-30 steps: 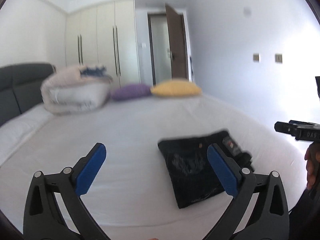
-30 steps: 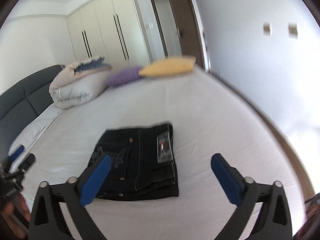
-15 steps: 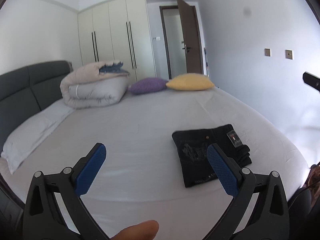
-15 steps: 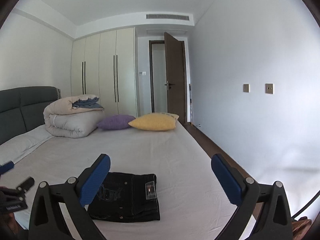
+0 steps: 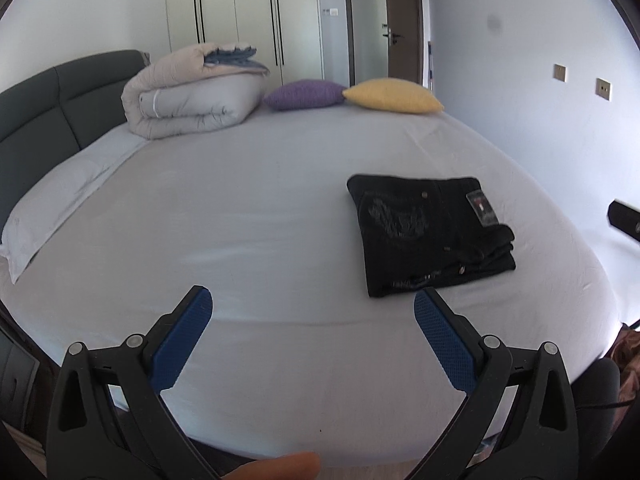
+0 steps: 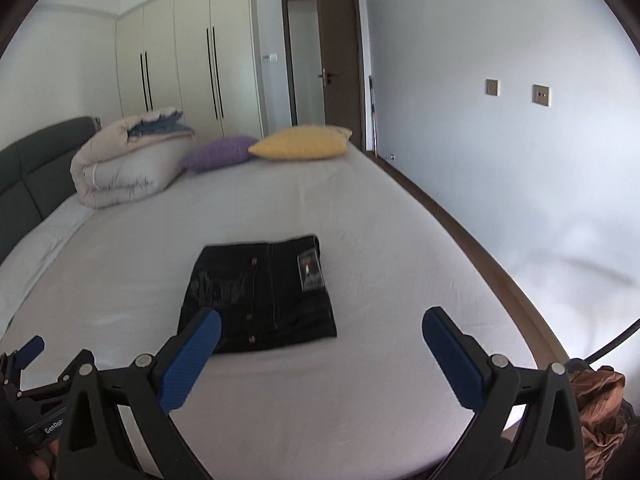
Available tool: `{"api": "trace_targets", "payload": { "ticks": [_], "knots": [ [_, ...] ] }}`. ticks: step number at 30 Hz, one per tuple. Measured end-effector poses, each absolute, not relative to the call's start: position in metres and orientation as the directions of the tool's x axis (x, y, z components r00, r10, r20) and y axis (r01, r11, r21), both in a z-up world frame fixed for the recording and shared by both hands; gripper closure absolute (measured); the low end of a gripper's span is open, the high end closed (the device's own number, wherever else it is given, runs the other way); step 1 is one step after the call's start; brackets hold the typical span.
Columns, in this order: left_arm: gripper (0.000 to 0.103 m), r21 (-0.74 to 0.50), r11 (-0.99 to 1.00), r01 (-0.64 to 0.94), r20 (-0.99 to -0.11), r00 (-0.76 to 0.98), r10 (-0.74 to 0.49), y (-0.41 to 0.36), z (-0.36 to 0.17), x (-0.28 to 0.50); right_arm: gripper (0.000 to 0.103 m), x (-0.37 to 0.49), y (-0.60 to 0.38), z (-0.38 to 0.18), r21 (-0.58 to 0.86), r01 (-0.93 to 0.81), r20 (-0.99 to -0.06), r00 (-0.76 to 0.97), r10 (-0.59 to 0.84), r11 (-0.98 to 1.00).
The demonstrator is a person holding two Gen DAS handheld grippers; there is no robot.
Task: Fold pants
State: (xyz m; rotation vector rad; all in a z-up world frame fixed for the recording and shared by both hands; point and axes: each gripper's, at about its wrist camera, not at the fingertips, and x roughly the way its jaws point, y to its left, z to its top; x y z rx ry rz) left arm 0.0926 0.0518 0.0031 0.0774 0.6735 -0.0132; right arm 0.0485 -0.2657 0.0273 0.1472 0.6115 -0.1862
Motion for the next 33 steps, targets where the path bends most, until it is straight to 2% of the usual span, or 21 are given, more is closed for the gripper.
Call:
{"api": "trace_targets", "payload": {
  "ticks": [12,33],
  "knots": [
    [0.0,0.087,0.995,0.041,-0.661,0.75,0.027,0.044,-0.029,0.108,0.0,0.062,-0.249,-0.002,0.04,0.18,-0.665,0.739,-0.109,0.983],
    [0.0,0.084,0.996,0.03,-0.679,0.734,0.035,0.046,-0.041,0.112,0.0,0.068,-0.245,-0.011,0.032,0.168,-0.682,0.724,-0.101,0.985]
  ]
}}
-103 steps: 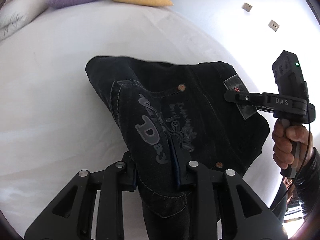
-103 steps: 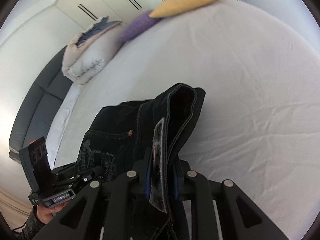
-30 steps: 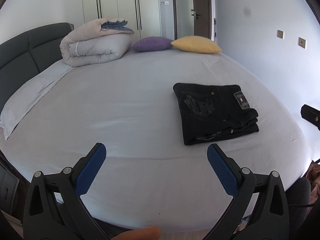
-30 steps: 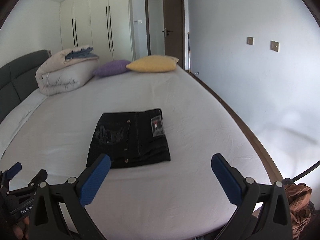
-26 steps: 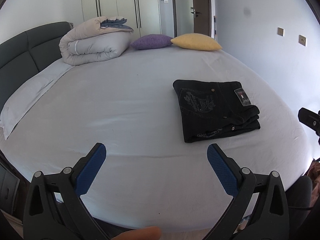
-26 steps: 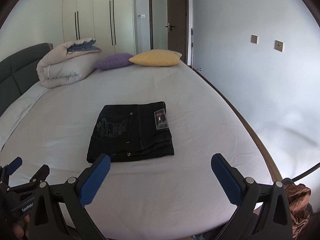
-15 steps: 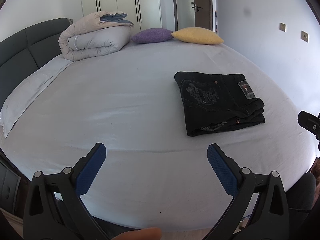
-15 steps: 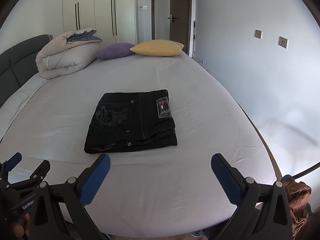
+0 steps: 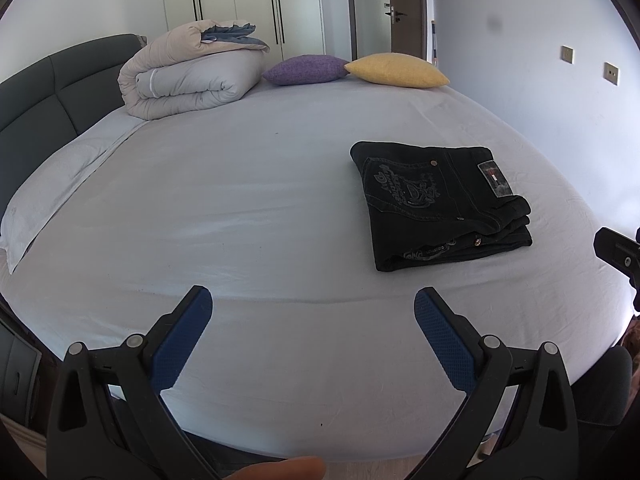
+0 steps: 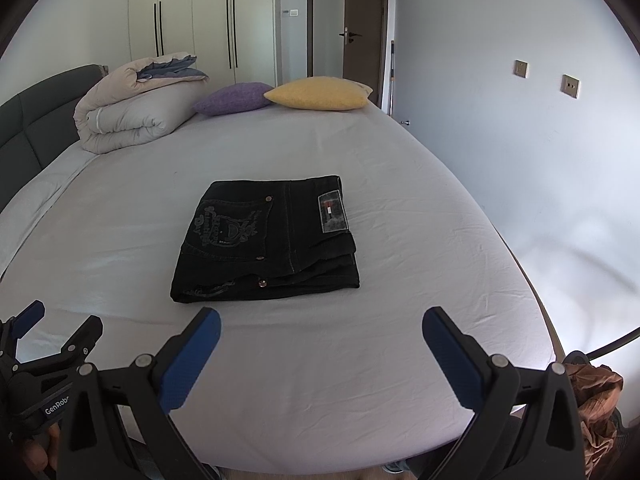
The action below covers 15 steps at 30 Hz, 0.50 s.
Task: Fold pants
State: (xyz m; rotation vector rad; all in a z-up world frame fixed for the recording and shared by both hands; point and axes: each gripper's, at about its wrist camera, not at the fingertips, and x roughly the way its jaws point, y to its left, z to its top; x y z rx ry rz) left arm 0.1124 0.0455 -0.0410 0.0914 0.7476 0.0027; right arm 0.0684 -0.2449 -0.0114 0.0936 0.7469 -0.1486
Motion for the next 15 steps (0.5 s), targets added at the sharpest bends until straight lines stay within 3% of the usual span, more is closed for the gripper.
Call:
{"api": "trace_targets", "payload": {
  "ticks": [15],
  "knots": [
    [0.0,0.085,0.996,0.027,-0.679,0.733,0.038,0.0448,-0.0425,0.1115,0.0,0.065,-0.2406,-0.0127,0.03,0.167,-0.687,0.72,-0.101,0.986]
  ]
}}
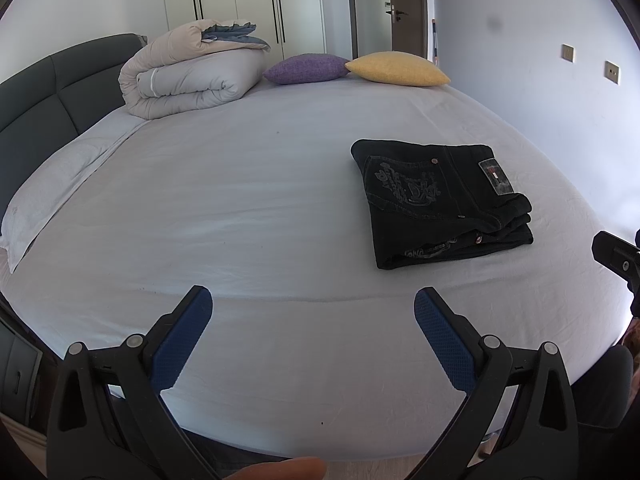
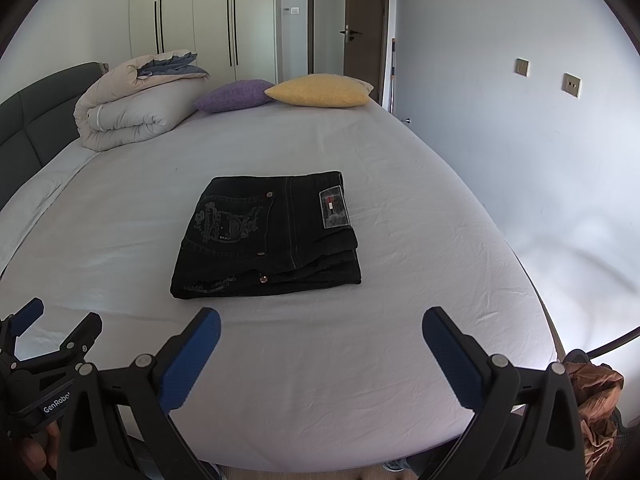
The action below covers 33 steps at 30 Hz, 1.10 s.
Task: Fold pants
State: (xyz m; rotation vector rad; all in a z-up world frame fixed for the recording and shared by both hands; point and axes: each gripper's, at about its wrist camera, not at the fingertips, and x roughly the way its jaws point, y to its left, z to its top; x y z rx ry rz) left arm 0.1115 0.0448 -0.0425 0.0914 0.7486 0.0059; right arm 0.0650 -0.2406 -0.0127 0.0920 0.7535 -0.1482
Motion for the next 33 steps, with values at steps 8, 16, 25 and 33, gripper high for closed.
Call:
{"api": "trace_targets", "payload": {
  "ticks": [8,16,25,33],
  "knots": [
    [0.0,0.085,0.996,0.028,-0.679,0.733,0.038,0.0448,-0.0424,0.1112,0.0,0.0653,-0.2413,-0.0155,0.03,0.166,-0.688,0.719,-0.1,0.986],
    [0.0,0.084,0.996,0.027,-0.679,0.733,0.038,0.0446,-0.0418,0.1108,0.0,0.0643,-0.2406,-0.0167,0.031,0.165,-0.689,0.718,-0.099,0.986],
    [0.0,0.085,0.996,0.028,-0.679,0.733,0.037,0.0447,-0.0417,0.1111,0.0,0.0646,-0.241,-0.0173,0.031,0.165,-0.69,0.717,-0.099,0.986],
    [0.0,0.085,0.996,0.028,-0.679,0.733,0.038,0.0446,-0.0411,0.1105,0.0,0.0642,-0.2409,-0.0173,0.03,0.165,-0.689,0.718,-0.099,0.986]
  ]
}}
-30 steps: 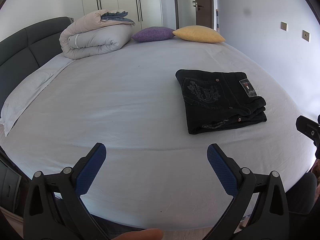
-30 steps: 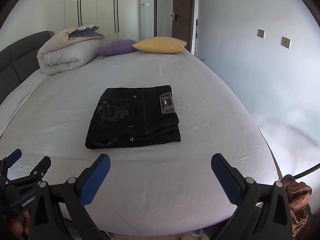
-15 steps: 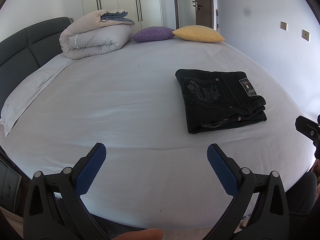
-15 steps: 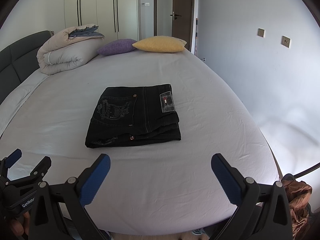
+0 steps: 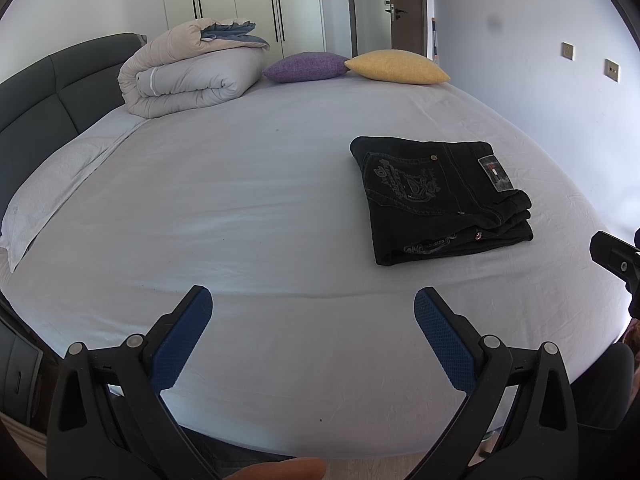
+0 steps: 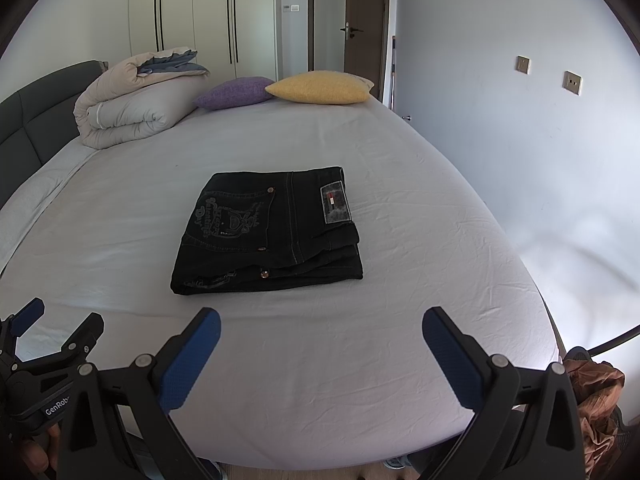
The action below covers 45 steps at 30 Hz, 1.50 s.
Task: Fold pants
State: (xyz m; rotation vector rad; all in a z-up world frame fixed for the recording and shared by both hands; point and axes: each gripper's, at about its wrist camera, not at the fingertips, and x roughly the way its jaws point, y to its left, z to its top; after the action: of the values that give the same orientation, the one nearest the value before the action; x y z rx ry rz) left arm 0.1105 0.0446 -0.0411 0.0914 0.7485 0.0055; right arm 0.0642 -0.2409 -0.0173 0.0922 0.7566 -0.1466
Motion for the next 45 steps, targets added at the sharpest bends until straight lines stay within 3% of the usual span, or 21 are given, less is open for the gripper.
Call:
{"api": "trace_targets", "payload": {
  "ticks": [45],
  "knots": [
    [0.0,0.086,0.996,0.035,-0.685,0.728,0.034,0.0471,-0.0423,0.1114,0.0,0.064,-0.2395,-0.0251,0.03,0.16,-0.695,0.713,-0.094,0.987]
  ]
}}
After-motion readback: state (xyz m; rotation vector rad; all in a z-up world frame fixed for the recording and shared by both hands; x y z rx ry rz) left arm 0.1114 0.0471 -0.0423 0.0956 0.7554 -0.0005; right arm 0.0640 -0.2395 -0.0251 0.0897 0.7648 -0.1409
